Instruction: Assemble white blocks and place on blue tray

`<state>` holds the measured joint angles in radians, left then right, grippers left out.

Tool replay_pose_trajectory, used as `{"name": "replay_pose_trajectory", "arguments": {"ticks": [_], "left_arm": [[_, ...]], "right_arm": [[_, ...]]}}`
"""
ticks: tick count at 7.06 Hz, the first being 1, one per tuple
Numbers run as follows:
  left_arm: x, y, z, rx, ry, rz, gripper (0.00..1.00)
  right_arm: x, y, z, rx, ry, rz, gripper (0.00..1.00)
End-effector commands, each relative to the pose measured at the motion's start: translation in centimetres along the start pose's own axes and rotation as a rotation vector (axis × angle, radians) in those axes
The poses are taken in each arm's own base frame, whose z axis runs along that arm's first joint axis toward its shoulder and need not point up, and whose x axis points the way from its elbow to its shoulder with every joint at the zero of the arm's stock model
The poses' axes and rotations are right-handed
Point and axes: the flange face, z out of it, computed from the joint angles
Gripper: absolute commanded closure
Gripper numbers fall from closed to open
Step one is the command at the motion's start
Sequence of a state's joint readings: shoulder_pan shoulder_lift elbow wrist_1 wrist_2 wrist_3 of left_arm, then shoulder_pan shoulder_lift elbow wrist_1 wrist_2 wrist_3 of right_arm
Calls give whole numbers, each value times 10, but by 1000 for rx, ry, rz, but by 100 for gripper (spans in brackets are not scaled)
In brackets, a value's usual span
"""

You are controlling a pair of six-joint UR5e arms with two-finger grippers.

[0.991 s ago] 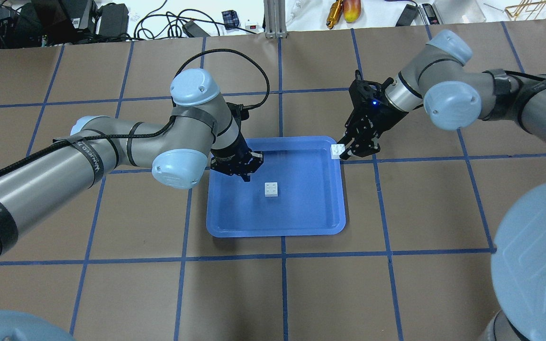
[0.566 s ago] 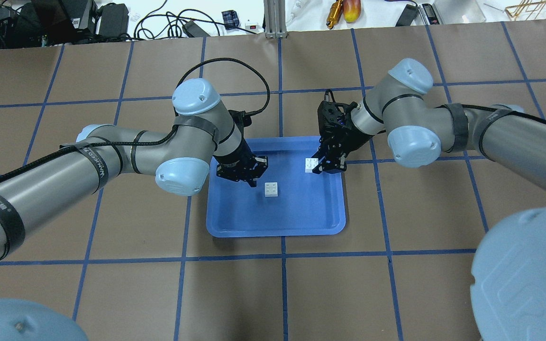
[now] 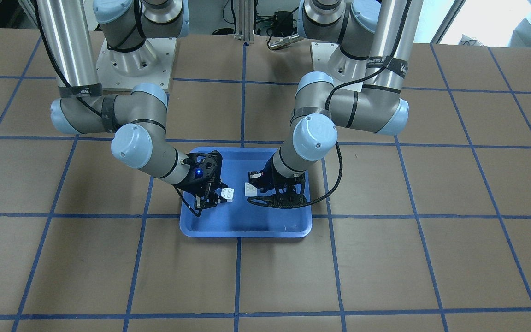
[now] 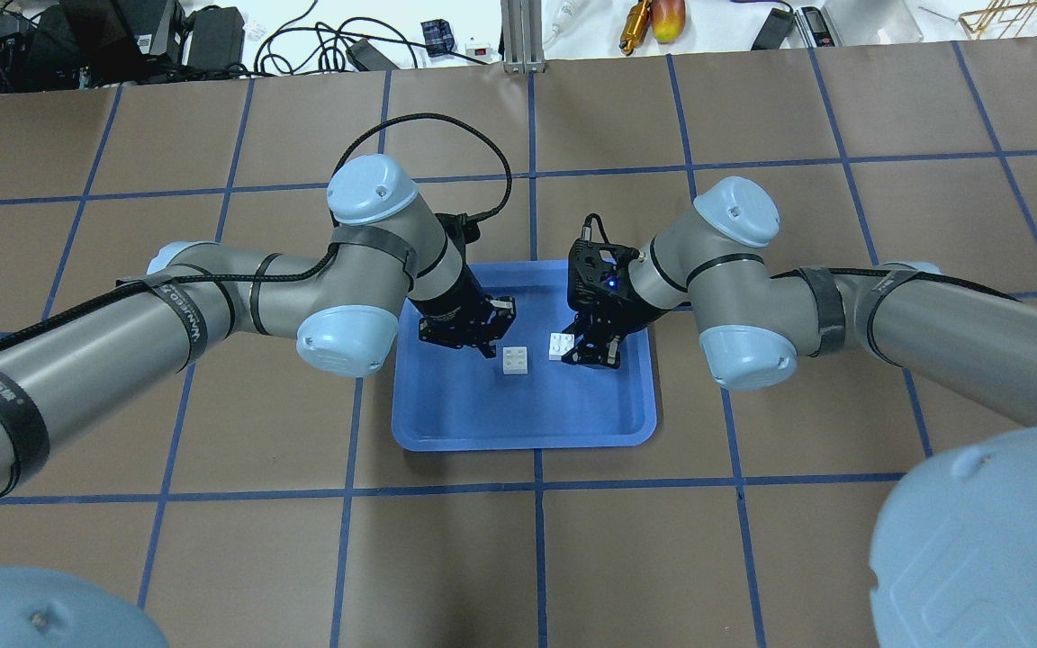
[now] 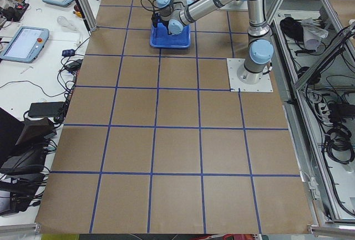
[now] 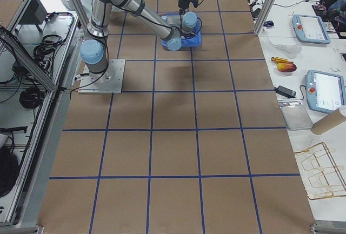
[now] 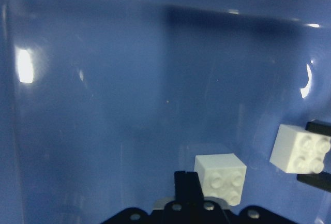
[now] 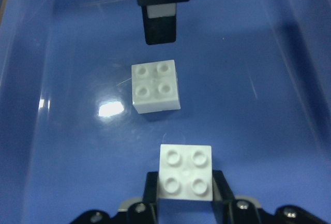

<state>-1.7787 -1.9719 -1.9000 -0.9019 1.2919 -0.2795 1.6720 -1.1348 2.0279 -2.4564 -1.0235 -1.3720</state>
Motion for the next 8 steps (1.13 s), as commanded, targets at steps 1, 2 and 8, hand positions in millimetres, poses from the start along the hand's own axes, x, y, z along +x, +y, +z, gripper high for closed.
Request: {"name": "replay_pose_trajectory", "arguments": {"ticks": [1, 2, 8], "left_arm": [[-2, -1, -1, 0, -3, 5, 99], [-1, -1, -1, 3, 1, -9, 99], [-2, 1, 4, -8, -4, -11, 99]], "right_arm": [[-10, -11, -2, 1, 9, 20, 100], [-14, -16, -5, 0, 13, 9, 100], [-30, -27, 11, -2, -7, -32, 100]]}}
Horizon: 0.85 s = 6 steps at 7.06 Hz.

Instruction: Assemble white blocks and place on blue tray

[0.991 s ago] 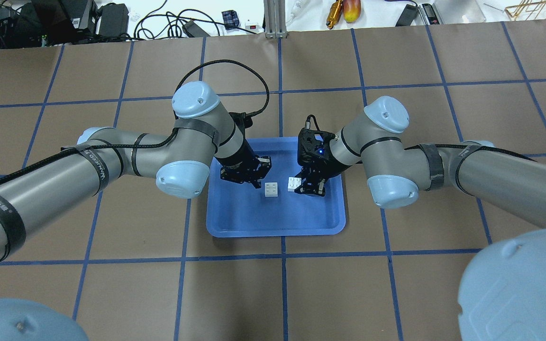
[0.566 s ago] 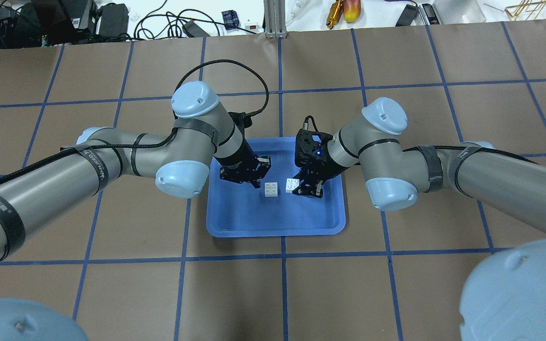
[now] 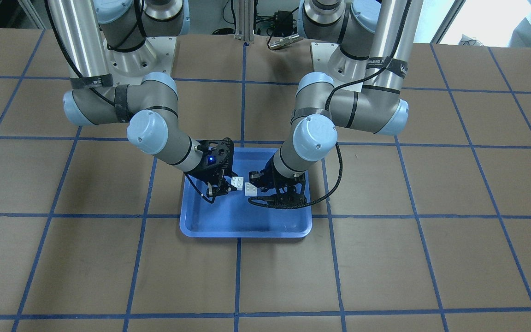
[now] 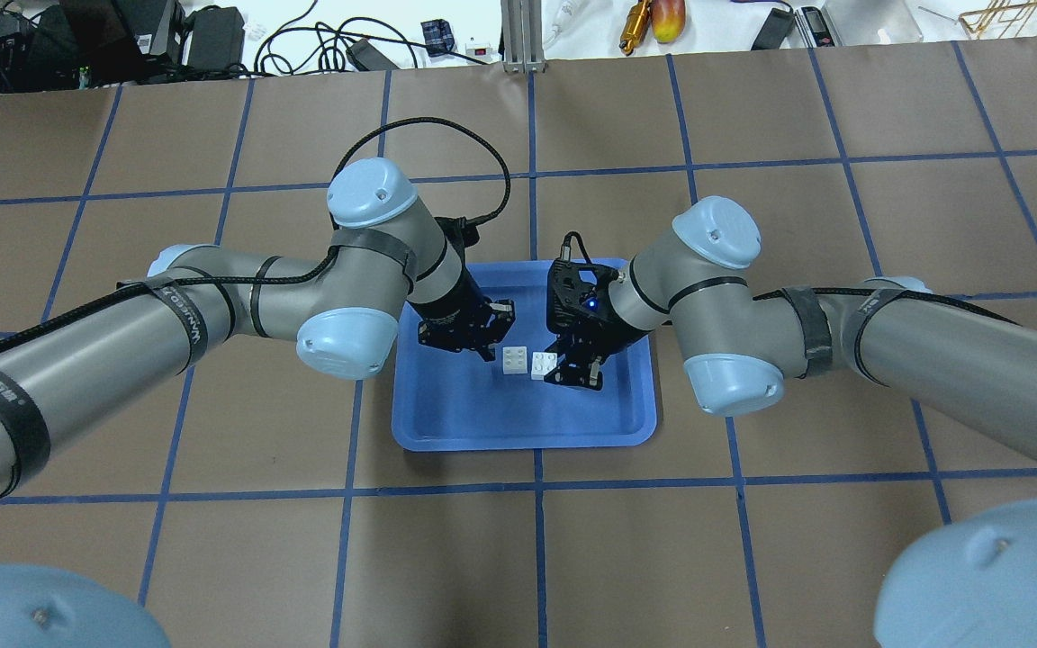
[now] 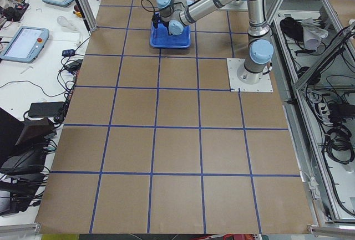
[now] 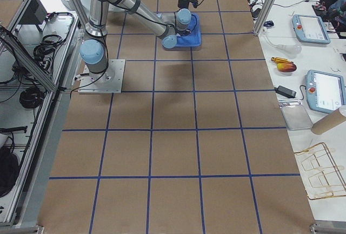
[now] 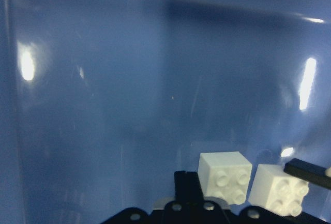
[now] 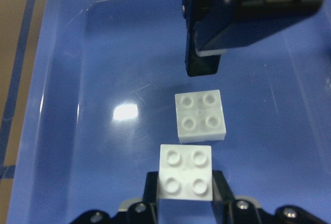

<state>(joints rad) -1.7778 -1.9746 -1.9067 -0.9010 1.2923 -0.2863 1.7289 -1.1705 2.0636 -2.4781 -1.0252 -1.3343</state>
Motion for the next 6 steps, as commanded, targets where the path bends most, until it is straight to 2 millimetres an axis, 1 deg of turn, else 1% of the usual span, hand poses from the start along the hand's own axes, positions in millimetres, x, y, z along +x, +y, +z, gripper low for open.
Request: {"name": "replay_pose_trajectory", "arguments": {"ticks": [1, 3, 5, 6], "left_arm": [[0, 0, 1, -1, 0, -1, 99], [0, 0, 1, -2, 0, -1, 99], [0, -1, 1, 1, -2, 0, 99], [0, -1, 0, 1, -2, 1, 99]], "right_arm": [[-2, -3, 4, 1, 2, -11, 100], [-2, -3, 5, 1, 1, -6, 100], [-2, -3, 5, 1, 1, -4, 86], [-2, -3, 6, 2, -2, -1, 82]]}}
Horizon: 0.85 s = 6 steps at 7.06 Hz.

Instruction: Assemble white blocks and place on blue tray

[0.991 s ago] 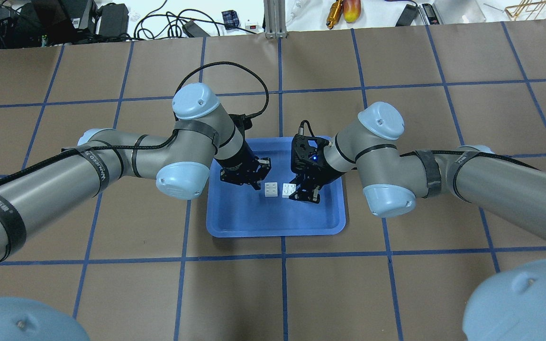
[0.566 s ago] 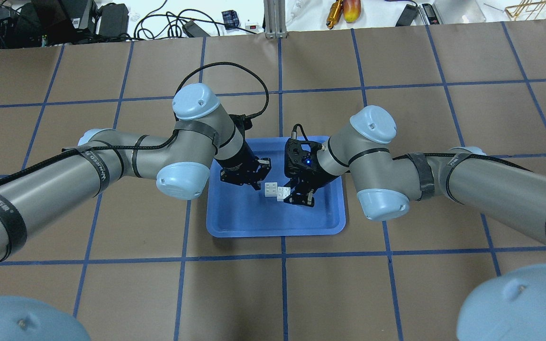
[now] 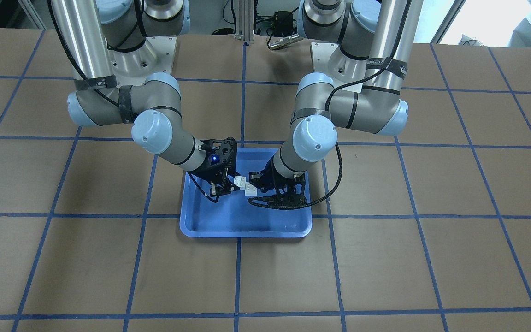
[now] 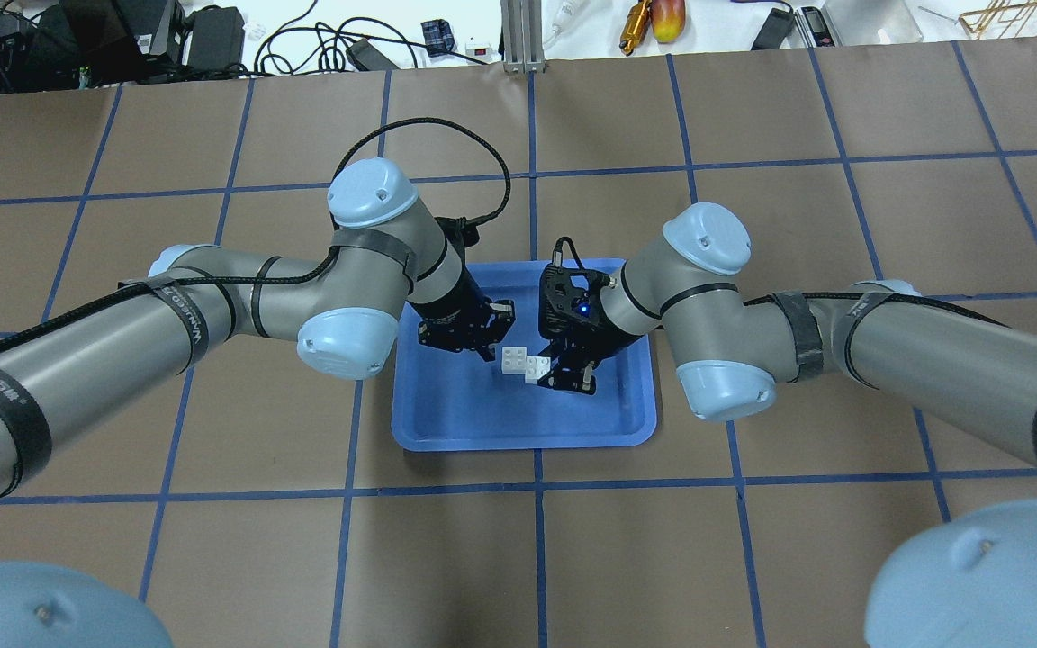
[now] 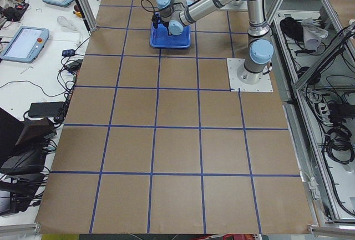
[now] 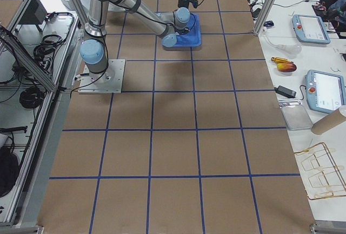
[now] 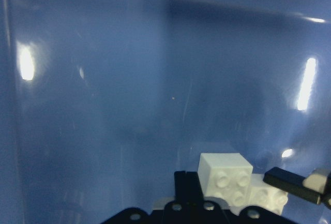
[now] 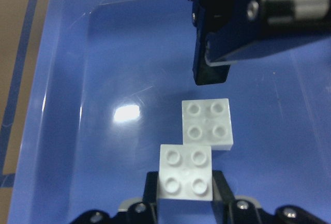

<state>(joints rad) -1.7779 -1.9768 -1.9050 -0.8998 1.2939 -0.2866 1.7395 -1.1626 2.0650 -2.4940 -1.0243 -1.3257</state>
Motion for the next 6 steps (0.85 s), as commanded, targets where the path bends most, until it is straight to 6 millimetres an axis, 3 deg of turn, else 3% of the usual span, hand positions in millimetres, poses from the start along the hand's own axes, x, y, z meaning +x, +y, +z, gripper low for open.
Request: {"name": "replay_pose_trajectory", "arguments": {"ticks": [1, 3, 5, 6], "left_arm": [[0, -1, 0, 2, 0, 0, 99], [1, -2, -1, 3, 0, 4, 99], [1, -2, -1, 3, 0, 2, 99], [1, -2, 0, 2, 0, 0, 99]], "right_arm": [[0, 0, 0, 4, -2, 4, 81], [-1, 0, 0, -1, -2, 35, 79], [-1, 0, 0, 2, -3, 81, 46], [-1, 0, 0, 3, -3, 83, 37]]}}
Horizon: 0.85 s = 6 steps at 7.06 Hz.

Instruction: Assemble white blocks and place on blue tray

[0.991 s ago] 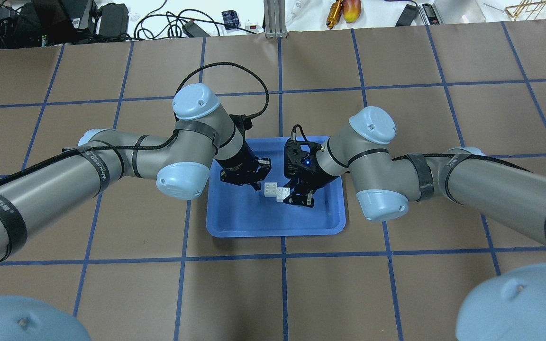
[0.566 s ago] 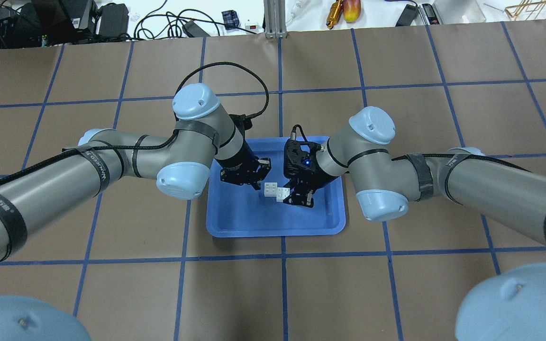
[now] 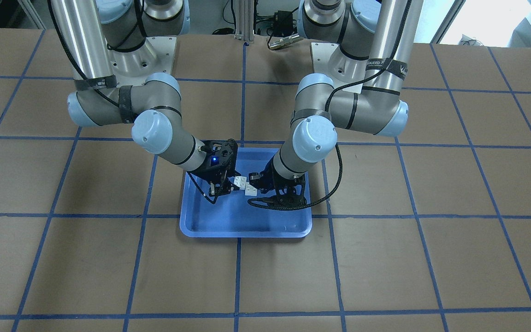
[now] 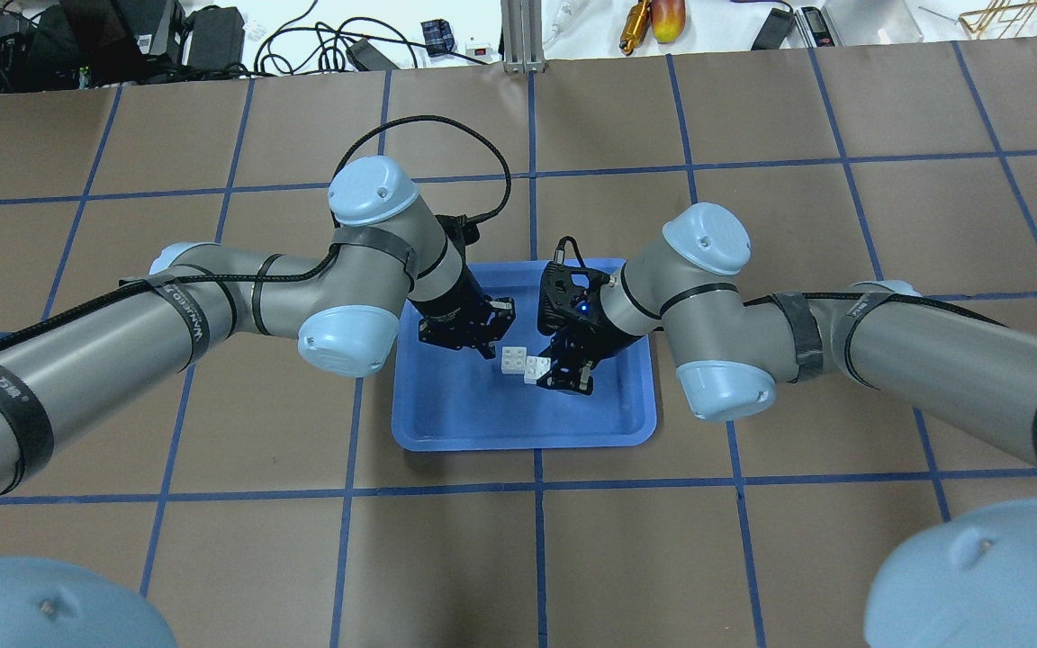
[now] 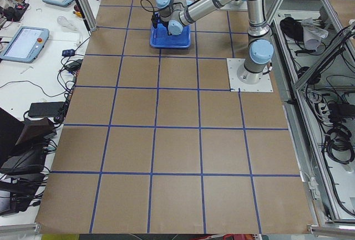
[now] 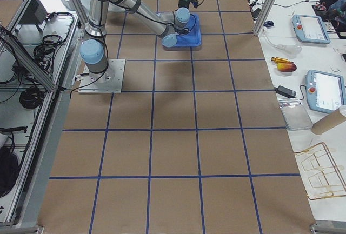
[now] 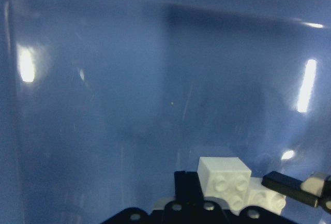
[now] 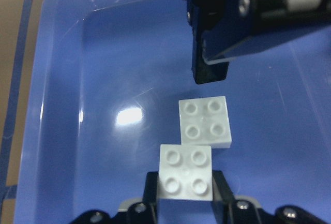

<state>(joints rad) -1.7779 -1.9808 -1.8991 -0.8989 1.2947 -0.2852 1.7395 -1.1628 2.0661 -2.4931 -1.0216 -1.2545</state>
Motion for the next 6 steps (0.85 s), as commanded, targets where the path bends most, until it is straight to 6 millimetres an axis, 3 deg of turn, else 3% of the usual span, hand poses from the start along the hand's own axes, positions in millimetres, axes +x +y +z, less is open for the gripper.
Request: {"name": "replay_pose_trajectory", "arguments": {"ticks": [1, 2, 3, 6], "left_arm": [[1, -2, 1, 15, 6, 5, 99], [1, -4, 5, 14, 6, 4, 99], [3, -2, 7, 12, 5, 7, 99], [3, 0, 8, 10, 1, 11, 99]], "right_arm": [[0, 0, 0, 1, -1, 11, 32], [0, 0, 0, 1, -1, 11, 23], [0, 0, -1, 2, 0, 10, 20], [1, -7, -11, 8, 22, 183, 3]]}}
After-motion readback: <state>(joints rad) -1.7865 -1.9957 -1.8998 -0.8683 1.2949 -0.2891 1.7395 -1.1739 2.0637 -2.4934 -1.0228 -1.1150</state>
